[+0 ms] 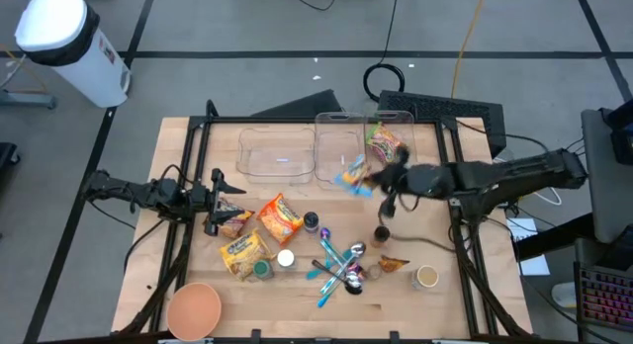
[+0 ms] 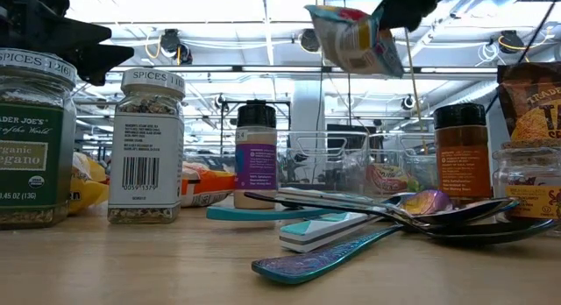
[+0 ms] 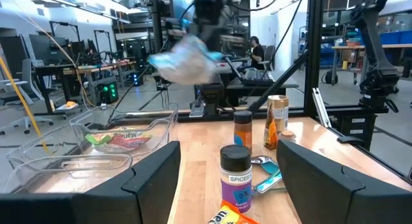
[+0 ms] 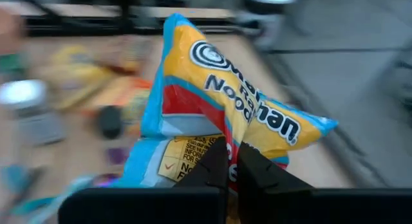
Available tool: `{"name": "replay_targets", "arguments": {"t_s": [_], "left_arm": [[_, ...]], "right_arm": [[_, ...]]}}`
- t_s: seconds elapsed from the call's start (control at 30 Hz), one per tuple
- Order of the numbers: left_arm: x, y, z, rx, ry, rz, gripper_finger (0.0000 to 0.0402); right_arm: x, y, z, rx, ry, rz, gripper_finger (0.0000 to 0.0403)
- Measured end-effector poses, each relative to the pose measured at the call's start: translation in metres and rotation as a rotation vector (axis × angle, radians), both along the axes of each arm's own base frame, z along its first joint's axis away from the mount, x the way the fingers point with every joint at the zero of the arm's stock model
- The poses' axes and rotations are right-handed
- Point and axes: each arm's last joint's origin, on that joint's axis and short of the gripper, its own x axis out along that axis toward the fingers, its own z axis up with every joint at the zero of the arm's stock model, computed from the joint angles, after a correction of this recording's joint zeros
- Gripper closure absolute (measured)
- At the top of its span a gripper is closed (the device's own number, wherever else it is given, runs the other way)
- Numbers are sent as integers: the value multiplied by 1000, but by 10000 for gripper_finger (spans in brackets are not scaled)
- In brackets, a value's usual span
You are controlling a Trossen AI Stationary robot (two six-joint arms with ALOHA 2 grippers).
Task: Pick & Place Food Item
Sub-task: Put the blue noodle pack into the right transparent bin
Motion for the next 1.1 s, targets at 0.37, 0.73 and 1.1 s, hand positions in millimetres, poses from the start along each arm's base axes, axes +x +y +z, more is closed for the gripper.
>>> {"name": "replay_targets", "arguments": {"t_s": [0.37, 0.73, 1.1], "left_arm": [[0, 0, 0, 0, -1, 0, 135], [0, 0, 0, 0, -1, 0, 135], [0, 0, 0, 0, 0, 0, 135]], "right_arm": [[-35, -65, -26, 11, 103, -504, 402], [-38, -92, -107, 239, 97, -481, 401], [-46, -95, -127, 242, 158, -502, 371]]}}
